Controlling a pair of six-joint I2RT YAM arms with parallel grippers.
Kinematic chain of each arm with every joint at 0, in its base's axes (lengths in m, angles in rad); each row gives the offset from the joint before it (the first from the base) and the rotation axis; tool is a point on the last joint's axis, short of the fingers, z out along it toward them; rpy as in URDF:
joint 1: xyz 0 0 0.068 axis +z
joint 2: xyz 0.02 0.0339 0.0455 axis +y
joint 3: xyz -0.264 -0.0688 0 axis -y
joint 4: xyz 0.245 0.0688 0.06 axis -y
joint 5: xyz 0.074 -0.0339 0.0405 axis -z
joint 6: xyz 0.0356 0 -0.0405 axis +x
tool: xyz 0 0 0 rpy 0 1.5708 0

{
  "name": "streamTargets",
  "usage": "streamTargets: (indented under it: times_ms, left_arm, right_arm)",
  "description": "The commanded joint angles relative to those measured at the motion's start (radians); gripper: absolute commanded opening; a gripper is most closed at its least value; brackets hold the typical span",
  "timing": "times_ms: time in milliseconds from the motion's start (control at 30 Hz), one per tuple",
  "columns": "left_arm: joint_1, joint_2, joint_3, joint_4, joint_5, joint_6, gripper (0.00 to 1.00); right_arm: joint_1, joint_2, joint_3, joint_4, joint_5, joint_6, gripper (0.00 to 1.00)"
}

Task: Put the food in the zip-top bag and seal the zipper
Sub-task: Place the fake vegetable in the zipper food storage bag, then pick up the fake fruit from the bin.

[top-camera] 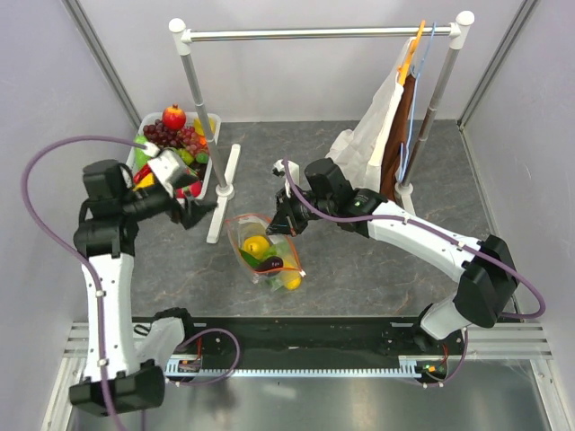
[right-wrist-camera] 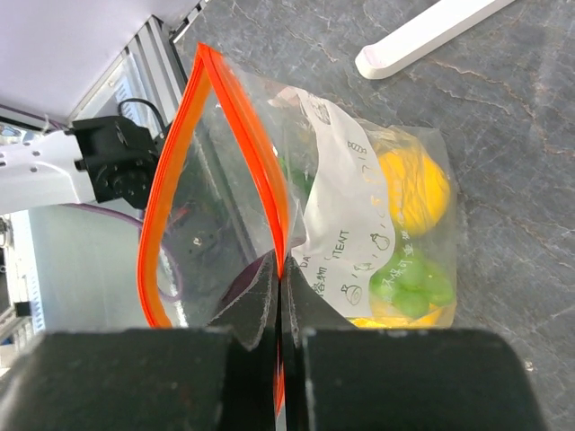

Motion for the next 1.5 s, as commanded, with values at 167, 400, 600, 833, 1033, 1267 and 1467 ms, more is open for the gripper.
streamTargets:
  times_ms: [167,400,600,833,1033,1267,1467]
  left_arm:
    - [0.307,0.362,0.163,0.062,-0.254,-0.106,0.77]
    - [0.314,0.7,0.31,0.131,-0.534,0.192,0.83]
    - [0.313,0.857,0.412,0.11,-0.652,0.363,0.86]
    - [0.293,0.897,0.347,0.119,-0.698,0.418,0.84]
    - [0.279,0.935,0.312,0.18,-0.716,0.423,0.81]
    - [0.253,0.946,0.297,0.203,-0.724,0.423,0.75]
    - [0.25,0.886,0.298,0.182,-0.693,0.397,0.39]
  right_arm:
    - [-0.003,-0.021,0.078,-0.044,-0.002,-0.079,0.0]
    - [-0.001,0.002,0.073,-0.061,0.002,-0.076,0.0]
    - [-0.003,0.013,0.081,-0.072,0.001,-0.079,0.0]
    - [-0.001,0.028,0.082,-0.075,-0.002,-0.079,0.0]
    - [-0.003,0.048,0.101,-0.078,0.002,-0.07,0.0]
    - [-0.003,0.053,0.098,-0.08,0.004,-0.072,0.0]
    - [-0.004,0.048,0.096,-0.083,0.005,-0.075,0.0]
